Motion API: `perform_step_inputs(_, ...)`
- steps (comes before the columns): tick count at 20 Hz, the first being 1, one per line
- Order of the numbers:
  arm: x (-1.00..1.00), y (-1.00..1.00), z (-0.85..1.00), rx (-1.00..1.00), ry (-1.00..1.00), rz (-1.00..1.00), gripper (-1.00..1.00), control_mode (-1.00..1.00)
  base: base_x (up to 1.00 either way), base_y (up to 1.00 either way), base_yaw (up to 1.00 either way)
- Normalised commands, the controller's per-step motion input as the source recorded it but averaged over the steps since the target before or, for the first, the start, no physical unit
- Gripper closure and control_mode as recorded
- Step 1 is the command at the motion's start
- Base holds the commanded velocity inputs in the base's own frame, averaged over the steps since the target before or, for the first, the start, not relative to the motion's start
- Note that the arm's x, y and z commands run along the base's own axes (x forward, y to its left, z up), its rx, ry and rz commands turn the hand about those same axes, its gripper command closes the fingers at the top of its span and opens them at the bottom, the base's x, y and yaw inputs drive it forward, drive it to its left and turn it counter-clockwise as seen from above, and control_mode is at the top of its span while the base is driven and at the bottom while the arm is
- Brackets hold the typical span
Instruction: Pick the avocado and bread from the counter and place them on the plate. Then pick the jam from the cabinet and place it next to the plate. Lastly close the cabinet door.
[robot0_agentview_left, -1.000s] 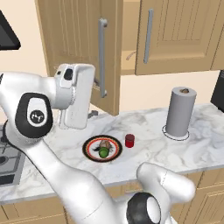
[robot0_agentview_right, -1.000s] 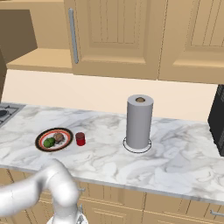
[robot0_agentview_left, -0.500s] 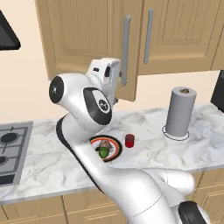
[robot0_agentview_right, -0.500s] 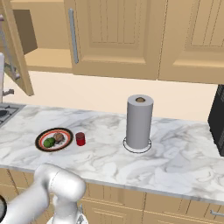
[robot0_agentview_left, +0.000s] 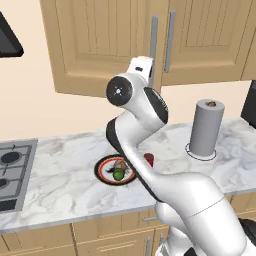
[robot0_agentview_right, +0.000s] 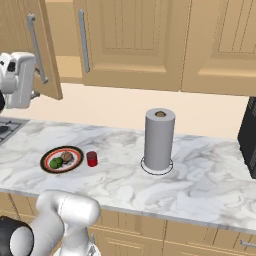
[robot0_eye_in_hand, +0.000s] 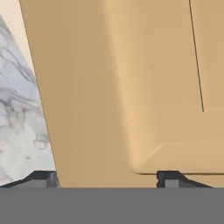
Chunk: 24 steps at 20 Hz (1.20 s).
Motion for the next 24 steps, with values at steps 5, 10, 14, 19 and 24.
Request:
perform_step_inputs(5, 0.80, -1.00, 0.00, 0.16, -0.03, 0.25, -1.00, -1.00, 0.00, 0.00, 0.00)
perform_step_inputs(10, 0.85, -1.00, 0.00, 0.16, -0.02, 0.25, -1.00, -1.00, 0.00, 0.00, 0.00)
perform_step_inputs(14, 0.86, -1.00, 0.00, 0.16, -0.01, 0.25, -1.00, -1.00, 0.00, 0.00, 0.00)
perform_step_inputs(19, 0.81, -1.00, 0.00, 0.15, -0.01, 0.24, -1.00, -1.00, 0.00, 0.00, 0.00)
perform_step_inputs(24, 0.59, -0.90, 0.00, 0.11, -0.03, 0.23, -1.00, -1.00, 0.00, 0.00, 0.00)
